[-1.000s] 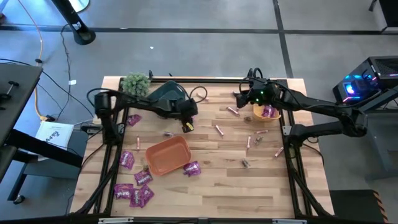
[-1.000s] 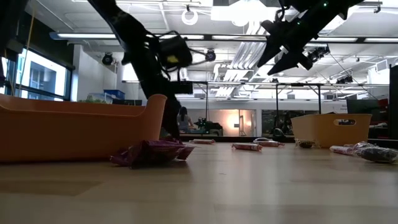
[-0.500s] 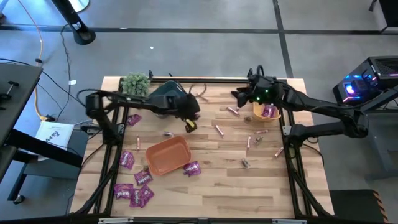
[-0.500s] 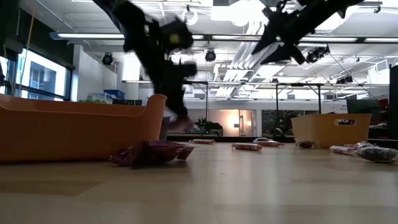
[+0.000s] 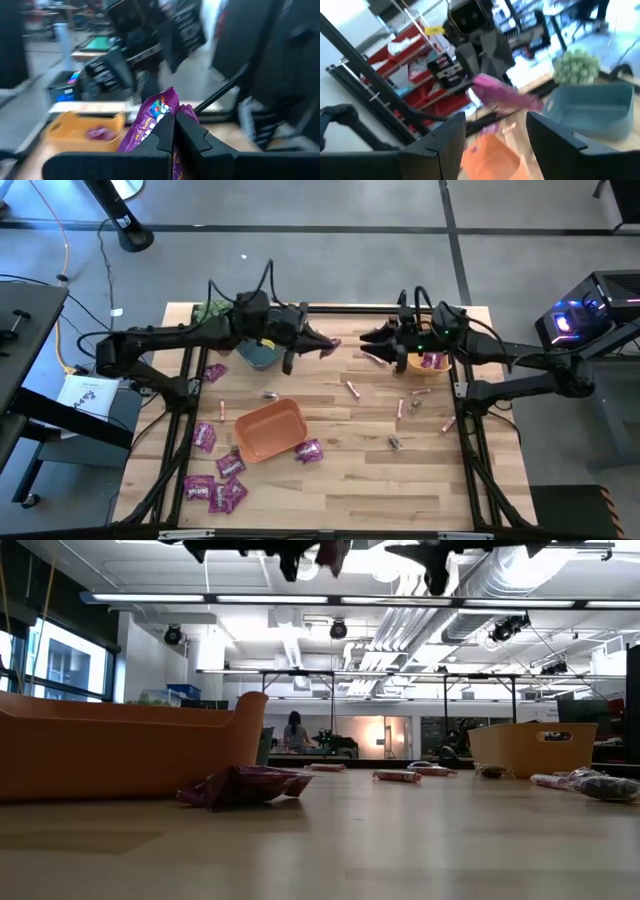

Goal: Sort candy
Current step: Put the purple candy into the yellow bin

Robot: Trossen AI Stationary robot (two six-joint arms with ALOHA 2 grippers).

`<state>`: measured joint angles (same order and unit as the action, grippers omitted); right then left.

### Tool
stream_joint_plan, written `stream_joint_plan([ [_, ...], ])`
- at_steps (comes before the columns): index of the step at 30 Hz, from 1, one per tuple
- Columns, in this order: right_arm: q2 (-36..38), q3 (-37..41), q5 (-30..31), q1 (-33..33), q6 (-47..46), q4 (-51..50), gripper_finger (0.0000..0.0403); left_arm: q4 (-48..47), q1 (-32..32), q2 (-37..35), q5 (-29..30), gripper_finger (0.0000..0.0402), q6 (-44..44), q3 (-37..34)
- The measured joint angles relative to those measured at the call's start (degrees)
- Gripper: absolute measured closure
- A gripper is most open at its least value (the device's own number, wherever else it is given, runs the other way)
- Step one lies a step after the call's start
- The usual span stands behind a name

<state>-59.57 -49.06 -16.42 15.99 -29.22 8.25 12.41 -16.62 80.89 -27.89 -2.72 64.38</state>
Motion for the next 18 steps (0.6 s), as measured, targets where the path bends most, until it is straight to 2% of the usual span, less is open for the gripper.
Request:
stream_joint_plan([
  [3,-0.06,0.00,4.03,-2.06,2.72,1.95,0.0199,7.07,0.80,1.63,-3.90,0.0401,-4.45,-0.02],
  [8,-1.86,0.00,4.25,-4.49,4.23,5.79,0.0199,19.12,1.89,4.87,-4.68,0.0401,-9.49,-0.02],
  [12,-3.84,0.00,3.75,-6.49,4.23,8.54,0.0199,22.46,1.65,7.17,-4.62,0.0402,-13.07,-0.04],
  [18,-6.49,0.00,4.17,-7.59,5.27,10.62,0.0199,25.30,2.05,9.61,-7.68,0.0401,-17.76,-0.04],
])
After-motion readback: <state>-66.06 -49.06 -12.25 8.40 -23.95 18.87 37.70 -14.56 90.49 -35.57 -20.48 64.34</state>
